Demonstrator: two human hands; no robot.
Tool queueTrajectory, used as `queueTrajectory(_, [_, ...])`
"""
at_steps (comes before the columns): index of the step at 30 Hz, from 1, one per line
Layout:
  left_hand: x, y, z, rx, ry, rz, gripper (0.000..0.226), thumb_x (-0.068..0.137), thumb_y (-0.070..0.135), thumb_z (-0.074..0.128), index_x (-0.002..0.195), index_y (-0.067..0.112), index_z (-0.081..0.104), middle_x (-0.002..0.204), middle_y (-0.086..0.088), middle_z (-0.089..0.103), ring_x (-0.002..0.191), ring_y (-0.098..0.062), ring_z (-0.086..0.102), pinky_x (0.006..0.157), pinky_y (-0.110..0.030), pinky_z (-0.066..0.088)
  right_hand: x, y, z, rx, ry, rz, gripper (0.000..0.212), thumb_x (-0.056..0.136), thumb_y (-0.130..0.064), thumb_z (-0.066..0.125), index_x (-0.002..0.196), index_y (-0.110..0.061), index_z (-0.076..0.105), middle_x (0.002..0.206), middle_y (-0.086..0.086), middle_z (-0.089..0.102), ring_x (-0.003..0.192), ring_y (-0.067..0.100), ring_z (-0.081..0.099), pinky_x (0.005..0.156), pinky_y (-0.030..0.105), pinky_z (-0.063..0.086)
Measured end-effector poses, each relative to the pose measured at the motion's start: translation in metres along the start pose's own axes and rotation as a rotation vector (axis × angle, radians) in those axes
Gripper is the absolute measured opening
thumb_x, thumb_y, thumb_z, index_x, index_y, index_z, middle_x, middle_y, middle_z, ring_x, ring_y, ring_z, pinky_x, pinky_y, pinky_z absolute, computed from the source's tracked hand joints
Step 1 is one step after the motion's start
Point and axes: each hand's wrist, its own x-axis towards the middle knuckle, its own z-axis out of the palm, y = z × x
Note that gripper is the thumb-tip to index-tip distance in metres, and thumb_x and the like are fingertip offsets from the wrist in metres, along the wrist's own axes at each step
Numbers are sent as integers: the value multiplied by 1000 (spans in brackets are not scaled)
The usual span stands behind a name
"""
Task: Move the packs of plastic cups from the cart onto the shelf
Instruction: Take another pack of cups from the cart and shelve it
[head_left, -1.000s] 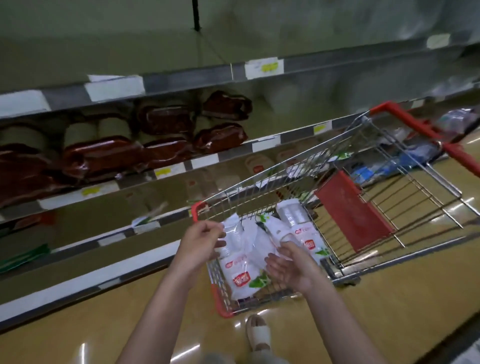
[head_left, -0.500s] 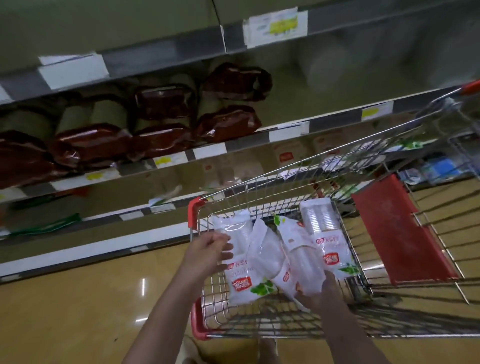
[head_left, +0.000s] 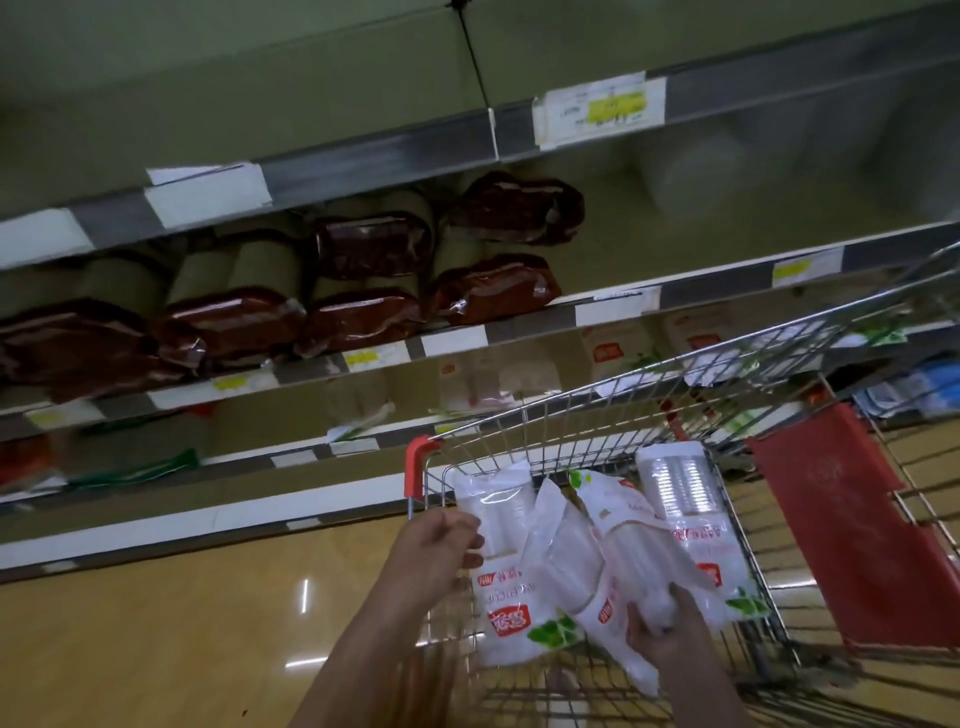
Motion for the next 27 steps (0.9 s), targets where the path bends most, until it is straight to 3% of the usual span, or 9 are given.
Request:
queueTrajectory(3, [6, -4, 1, 14, -27, -6, 16, 96, 18, 50, 98, 10, 63, 102, -10, 67, 88, -21, 63, 70, -29, 52, 1, -23, 9, -42, 158, 22, 60, 80, -16, 70, 132, 1, 46, 119, 27, 61, 110, 42, 61, 92, 42, 47])
queueTrajectory(6, [13, -9, 9, 14, -64, -45, 16, 95, 20, 52, 100, 8, 62, 100, -10, 66, 88, -21, 64, 76, -34, 53, -5, -49, 16, 6, 142, 10, 66, 81, -19, 68, 138, 1, 42, 126, 26, 58, 113, 36, 58, 98, 41, 44])
queueTrajectory(10, [22, -17, 33, -9, -137, -133, 26, 91, 28, 59, 108, 9, 57, 104, -10, 65, 91, -24, 65, 86, -40, 53, -11, -63, 8, 769, 6, 224, 83, 65, -32, 69, 136, 2, 42, 103, 19, 61, 86, 25, 57, 96, 46, 47])
queueTrajectory(13, [28, -24, 52, -46, -195, -208, 59, 83, 40, 67, 130, 12, 44, 114, -12, 61, 100, -28, 64, 88, -41, 53, -31, -72, 6, 1098, -6, 360, 57, 79, -16, 70, 132, -4, 51, 129, 18, 59, 107, 26, 59, 86, 34, 52])
queueTrajectory(16, [30, -27, 66, -96, -276, -271, 77, 74, 52, 71, 134, 16, 39, 118, -14, 58, 103, -33, 63, 86, -41, 52, -70, -78, 9, 1023, -95, 344, 45, 83, -12, 67, 126, -7, 54, 126, 18, 62, 100, 25, 61, 79, 33, 54])
queueTrajectory(19, [31, -26, 83, -273, -353, -272, 86, 54, 49, 85, 124, 13, 50, 115, -17, 66, 100, -37, 67, 86, -47, 56, -102, -80, 16, 837, -157, 265, 21, 78, -9, 70, 95, 4, 67, 108, 34, 68, 83, 29, 63, 84, 49, 55])
queueTrajectory(21, [43, -37, 92, -356, -312, -241, 102, 36, 37, 94, 125, 10, 54, 114, -17, 69, 96, -37, 70, 83, -53, 57, -110, -78, 21, 705, -169, 239, 30, 69, -15, 78, 88, 7, 69, 81, 24, 74, 70, 29, 66, 68, 39, 56])
queueTrajectory(23, [54, -47, 94, -401, -277, -206, 108, 29, 28, 96, 125, 8, 53, 114, -18, 69, 95, -37, 71, 79, -54, 58, -115, -79, 16, 720, -249, 286, 48, 62, -33, 82, 91, 4, 71, 82, 23, 73, 72, 30, 65, 65, 32, 48])
queueTrajectory(27, [28, -28, 68, -454, -248, -136, 75, 52, 6, 87, 120, 6, 56, 110, -20, 71, 95, -37, 71, 74, -46, 60, -117, -101, -1, 883, -469, 501, 73, 69, -61, 63, 87, 10, 68, 67, 18, 58, 60, 26, 50, 57, 30, 36])
